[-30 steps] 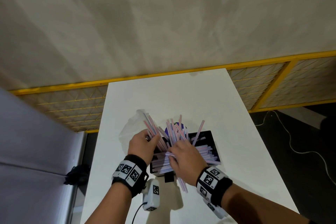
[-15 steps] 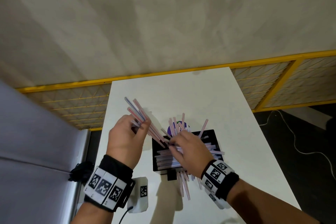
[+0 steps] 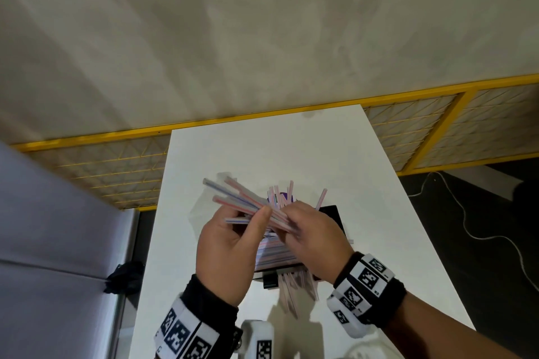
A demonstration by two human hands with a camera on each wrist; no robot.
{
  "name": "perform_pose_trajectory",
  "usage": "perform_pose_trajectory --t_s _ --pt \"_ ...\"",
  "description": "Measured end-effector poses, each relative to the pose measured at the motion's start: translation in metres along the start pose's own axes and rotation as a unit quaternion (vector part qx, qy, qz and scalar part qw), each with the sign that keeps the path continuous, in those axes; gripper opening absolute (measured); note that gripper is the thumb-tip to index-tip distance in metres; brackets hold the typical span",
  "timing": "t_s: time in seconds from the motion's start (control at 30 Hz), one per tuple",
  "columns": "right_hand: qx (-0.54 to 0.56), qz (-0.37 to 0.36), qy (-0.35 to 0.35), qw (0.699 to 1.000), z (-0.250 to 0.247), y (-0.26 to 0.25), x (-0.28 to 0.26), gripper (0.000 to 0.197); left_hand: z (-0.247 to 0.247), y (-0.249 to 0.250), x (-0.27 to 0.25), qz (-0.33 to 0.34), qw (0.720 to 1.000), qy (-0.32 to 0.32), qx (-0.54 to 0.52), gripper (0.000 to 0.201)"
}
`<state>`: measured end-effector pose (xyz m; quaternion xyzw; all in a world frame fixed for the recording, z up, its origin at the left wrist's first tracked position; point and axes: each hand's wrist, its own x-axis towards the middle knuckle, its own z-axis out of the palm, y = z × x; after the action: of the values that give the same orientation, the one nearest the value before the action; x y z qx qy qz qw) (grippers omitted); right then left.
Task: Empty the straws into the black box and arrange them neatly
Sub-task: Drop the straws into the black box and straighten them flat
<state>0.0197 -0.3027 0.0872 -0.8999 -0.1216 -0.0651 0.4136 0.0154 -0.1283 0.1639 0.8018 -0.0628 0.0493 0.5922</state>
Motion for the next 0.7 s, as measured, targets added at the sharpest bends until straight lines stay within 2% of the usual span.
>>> perform_pose_trajectory --t_s 0.17,0.3,0.4,0.6,0.7 --pt "-0.139 0.017 -0.088 0.986 -0.009 0.025 -0.01 0.005 0.011 -0.027 -0.007 -0.07 0.996 -0.028 -0.051 0.028" --pt "-0.229 0.062 -0.188 0.953 -0.007 0.043 -0.011 0.017 0.018 -0.062 -0.011 -0.17 0.981 -0.036 -0.082 0.004" --pt "-0.284 0.074 -0.234 0.927 -0.002 0.051 -0.011 0.022 0.021 -0.086 -0.011 -0.208 0.976 -0.021 -0.061 0.011" --pt "-0.283 0.079 -0.212 0.932 0.001 0.059 -0.011 0.025 0.014 -0.118 -0.01 -0.255 0.965 0.026 -0.063 0.028" --pt "-0.281 0.053 -0.183 0.941 0.006 0.06 -0.012 0.026 0.01 -0.127 -0.006 -0.287 0.953 0.056 -0.077 0.045"
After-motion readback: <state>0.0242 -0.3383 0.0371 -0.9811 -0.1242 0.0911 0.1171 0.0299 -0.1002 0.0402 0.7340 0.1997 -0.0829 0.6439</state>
